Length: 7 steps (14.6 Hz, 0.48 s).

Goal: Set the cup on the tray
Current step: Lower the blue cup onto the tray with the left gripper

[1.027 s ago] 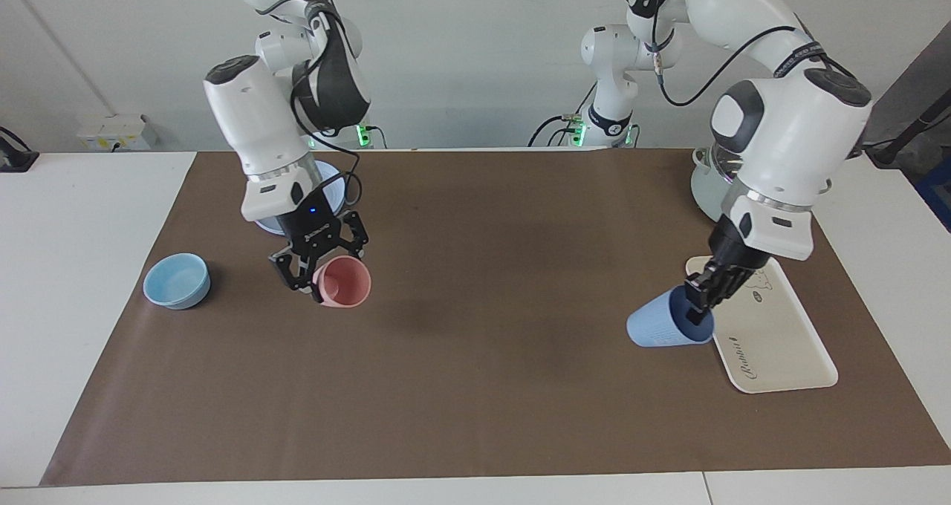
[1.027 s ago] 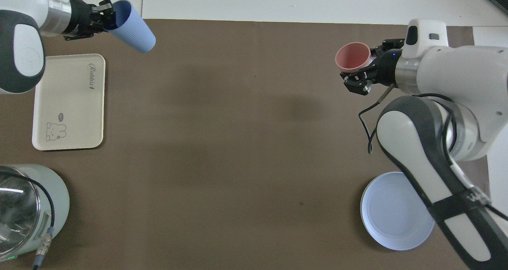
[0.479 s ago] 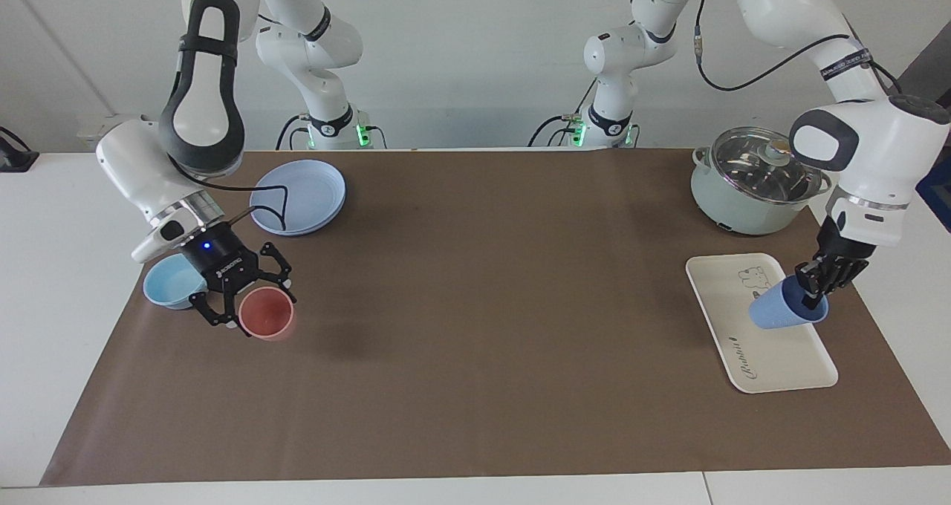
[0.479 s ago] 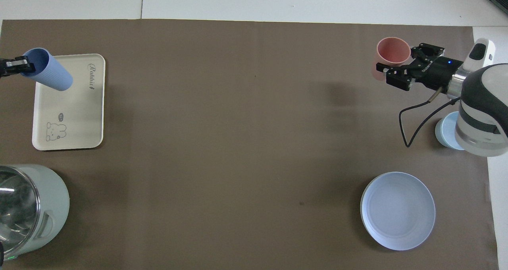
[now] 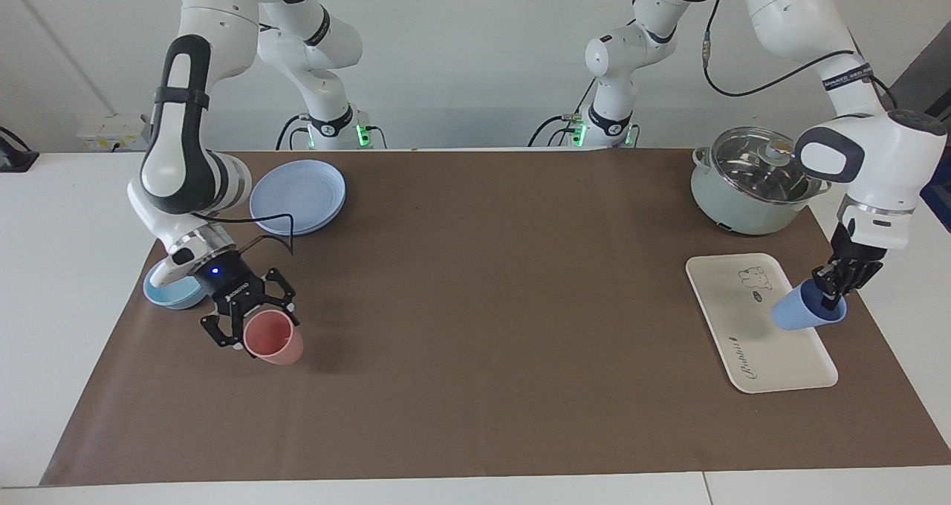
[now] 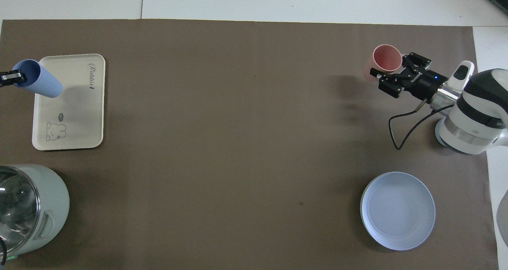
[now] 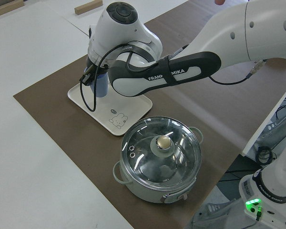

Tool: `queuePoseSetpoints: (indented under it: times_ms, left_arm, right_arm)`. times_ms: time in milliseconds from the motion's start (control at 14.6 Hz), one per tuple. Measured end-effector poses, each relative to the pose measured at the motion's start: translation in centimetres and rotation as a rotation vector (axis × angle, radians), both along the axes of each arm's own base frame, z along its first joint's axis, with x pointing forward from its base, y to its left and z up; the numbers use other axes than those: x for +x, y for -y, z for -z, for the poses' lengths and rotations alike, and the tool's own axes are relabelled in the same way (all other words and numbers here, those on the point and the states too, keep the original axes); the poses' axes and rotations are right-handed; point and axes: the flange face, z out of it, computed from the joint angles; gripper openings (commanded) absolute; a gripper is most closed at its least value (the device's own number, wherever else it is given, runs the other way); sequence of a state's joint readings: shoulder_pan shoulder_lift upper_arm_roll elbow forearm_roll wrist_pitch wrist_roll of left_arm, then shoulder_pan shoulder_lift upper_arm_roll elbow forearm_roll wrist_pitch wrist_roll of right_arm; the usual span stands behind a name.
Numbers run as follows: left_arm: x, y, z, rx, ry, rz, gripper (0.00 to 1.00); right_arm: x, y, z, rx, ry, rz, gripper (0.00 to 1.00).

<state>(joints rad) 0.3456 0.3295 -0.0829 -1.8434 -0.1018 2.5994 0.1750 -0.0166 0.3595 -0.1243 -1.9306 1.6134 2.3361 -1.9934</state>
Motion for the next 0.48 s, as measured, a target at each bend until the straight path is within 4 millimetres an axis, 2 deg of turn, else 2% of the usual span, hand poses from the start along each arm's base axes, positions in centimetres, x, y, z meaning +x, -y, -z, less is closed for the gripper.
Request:
queuePoseSetpoints:
  times_ms: [137, 205, 342, 411, 479]
  left_arm:
    - [0.2, 0.1, 1.7, 0.001, 0.004, 0.001, 0.0]
    - [0.2, 0.1, 1.9, 0.0, 0.003, 0.001, 0.04]
    - [0.2, 0.2, 1.9, -0.001, 0.003, 0.001, 0.78]
    - [0.2, 0.2, 1.9, -0.001, 0.003, 0.001, 1.0]
    - [0.2, 0.3, 1.9, -0.002, 0.003, 0.002, 1.0]
  right_arm:
    - [-0.8, 2.4, 2.0, 0.018, 0.019, -0.017, 0.0]
    - [-1.2, 2.8, 2.6, 0.024, 0.026, -0.013, 0.0]
    - [-1.8, 2.2, 3.6, 0.02, 0.033, -0.024, 0.0]
    - [-2.2, 1.8, 4.1, 0.015, 0.031, -0.035, 0.0]
    - [-2.6, 1.4, 4.6, 0.01, 0.03, -0.044, 0.0]
